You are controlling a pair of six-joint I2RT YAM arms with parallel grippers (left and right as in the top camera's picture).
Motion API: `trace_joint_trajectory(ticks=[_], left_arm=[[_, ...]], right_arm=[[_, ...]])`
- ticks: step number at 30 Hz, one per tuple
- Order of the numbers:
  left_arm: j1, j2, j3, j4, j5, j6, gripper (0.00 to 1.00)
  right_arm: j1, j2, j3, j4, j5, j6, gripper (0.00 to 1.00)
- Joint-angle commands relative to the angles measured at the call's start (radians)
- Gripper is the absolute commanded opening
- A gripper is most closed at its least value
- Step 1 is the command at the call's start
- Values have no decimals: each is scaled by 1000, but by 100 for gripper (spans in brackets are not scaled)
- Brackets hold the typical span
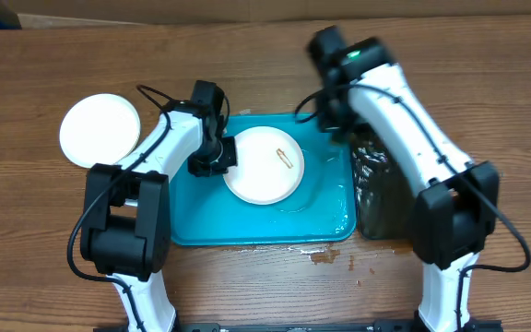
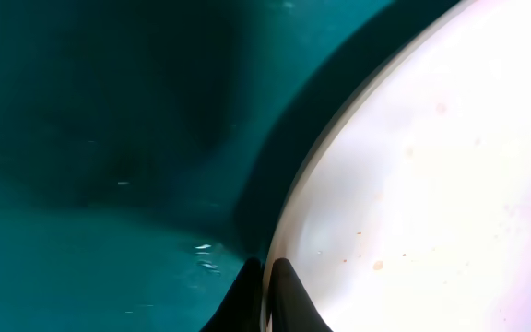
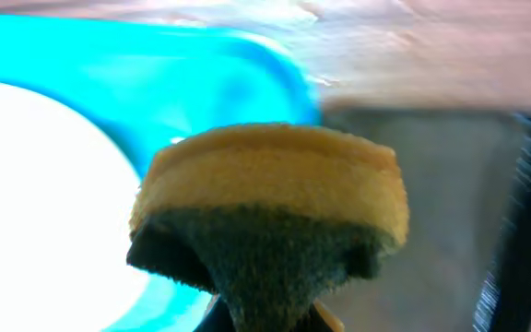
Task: Clean dirty plates on tray and stack at the side
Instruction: 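Carry the sponge with right gripper over the held white plate, then scrub the white plate surface with the sponge in right gripper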
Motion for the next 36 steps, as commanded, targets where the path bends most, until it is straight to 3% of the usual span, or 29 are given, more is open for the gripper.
trace_joint_trajectory(ticks=[1, 7, 16, 23, 25, 26, 36], left_arm=[[-30, 4, -5, -2, 14, 26, 4], [-38, 4, -5, -1, 12, 10, 4], [-38, 4, -5, 2, 12, 11, 6], [-38, 4, -5, 2, 14, -6, 6], [-38, 4, -5, 2, 14, -9, 6], [-38, 4, -5, 2, 14, -9, 6], [-38, 4, -5, 2, 14, -8, 6]], right_arm=[[88, -14, -28, 74, -14, -11, 4], [174, -14, -141, 197, 27, 0, 4], [185, -14, -340, 383, 48, -4, 4], [186, -14, -363, 402, 48, -4, 13], [186, -14, -363, 403, 48, -4, 12], [186, -14, -363, 403, 48, -4, 4], [185, -14, -448, 521, 49, -4, 4]])
